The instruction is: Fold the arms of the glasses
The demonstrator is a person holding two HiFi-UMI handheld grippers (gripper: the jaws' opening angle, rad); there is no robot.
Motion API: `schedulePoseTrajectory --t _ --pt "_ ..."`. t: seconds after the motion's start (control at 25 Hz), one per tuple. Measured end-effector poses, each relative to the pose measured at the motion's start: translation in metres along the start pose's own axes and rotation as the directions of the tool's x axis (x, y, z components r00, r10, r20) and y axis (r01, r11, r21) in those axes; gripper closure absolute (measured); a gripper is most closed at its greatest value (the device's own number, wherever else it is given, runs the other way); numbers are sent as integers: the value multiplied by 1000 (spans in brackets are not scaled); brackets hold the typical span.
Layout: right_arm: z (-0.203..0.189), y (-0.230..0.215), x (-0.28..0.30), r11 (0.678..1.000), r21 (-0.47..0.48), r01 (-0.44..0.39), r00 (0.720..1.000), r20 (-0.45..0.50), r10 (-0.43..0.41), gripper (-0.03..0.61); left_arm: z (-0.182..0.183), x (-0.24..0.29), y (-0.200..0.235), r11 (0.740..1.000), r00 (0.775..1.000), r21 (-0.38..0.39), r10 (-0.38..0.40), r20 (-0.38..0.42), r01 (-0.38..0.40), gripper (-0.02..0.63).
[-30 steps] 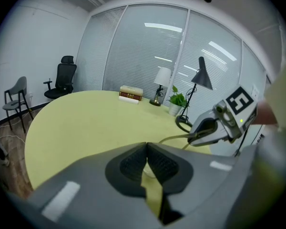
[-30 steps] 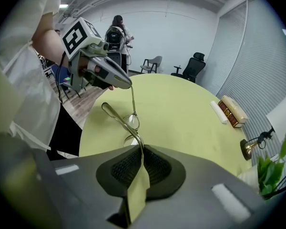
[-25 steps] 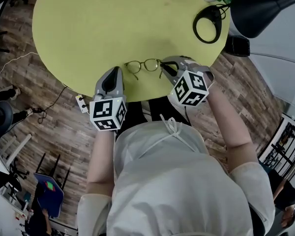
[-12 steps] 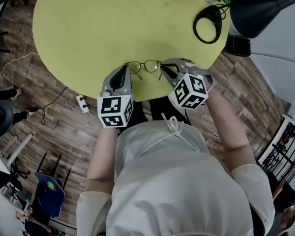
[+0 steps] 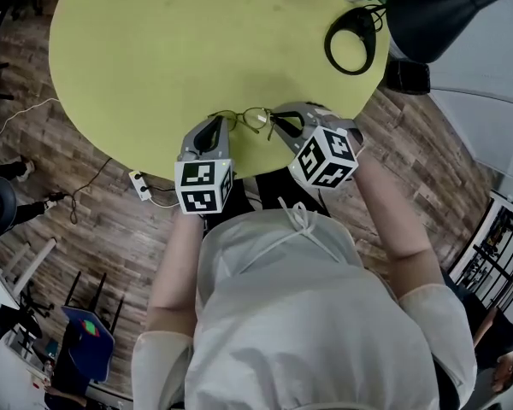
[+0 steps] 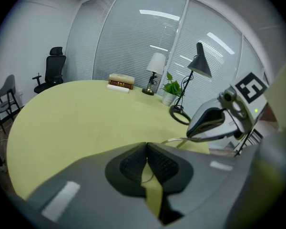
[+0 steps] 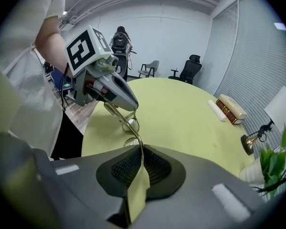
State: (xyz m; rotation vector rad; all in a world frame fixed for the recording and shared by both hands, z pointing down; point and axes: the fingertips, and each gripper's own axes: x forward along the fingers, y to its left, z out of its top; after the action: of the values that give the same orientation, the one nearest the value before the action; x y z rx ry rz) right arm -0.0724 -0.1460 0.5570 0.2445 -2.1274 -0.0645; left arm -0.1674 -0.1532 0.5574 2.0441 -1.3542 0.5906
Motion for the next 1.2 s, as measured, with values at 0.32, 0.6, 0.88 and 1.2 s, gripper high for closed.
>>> schedulePoseTrajectory --t 0.32,0.6,0.88,1.2 --pt "-13 0 1 1000 9 -16 1000 19 16 563 -12 25 -9 999 999 -45 0 -47 -2 607" --pt "-14 4 2 999 12 -31 999 36 31 563 -26 33 -4 995 996 -98 5 -87 -14 607" --pt "-16 2 -2 999 -2 -38 998 42 38 563 -33 37 -3 995 992 -94 21 -123 -32 607" --pt "-14 4 -5 998 -3 -59 997 52 59 563 -32 34 -5 990 990 -138 21 -138 -40 607"
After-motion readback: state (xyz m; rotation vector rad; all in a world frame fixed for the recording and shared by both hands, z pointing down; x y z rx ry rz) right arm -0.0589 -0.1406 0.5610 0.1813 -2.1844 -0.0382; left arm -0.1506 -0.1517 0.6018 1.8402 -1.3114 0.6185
